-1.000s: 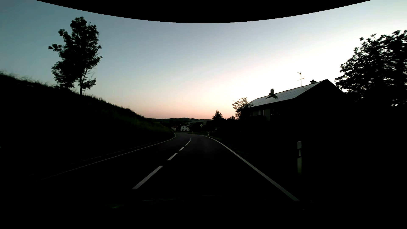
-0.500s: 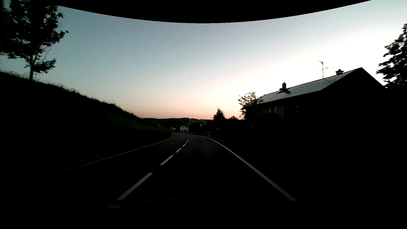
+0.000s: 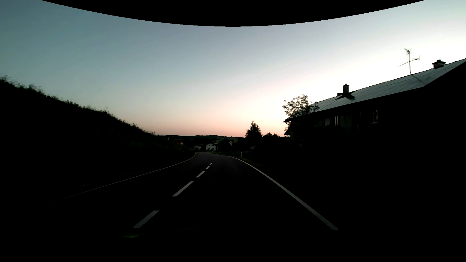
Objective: Follow the waypoints while adhering to traffic rules and regulations
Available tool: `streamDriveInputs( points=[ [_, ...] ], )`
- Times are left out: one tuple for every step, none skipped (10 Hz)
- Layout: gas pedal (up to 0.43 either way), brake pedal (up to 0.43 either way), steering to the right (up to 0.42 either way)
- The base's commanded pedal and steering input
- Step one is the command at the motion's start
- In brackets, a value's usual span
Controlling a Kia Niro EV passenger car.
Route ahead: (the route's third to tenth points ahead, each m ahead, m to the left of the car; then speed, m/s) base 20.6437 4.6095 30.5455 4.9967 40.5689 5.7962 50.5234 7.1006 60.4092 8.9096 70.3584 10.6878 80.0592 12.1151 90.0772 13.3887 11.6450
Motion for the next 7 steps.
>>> streamDriveInputs(
  points=[
    [0.059, 0.000, -0.003],
    [0.059, 0.000, -0.003],
    [0.059, 0.000, -0.004],
    [0.059, 0.000, -0.007],
    [0.059, 0.000, -0.009],
    [0.059, 0.000, -0.010],
    [0.059, 0.000, -0.010]
  ],
)
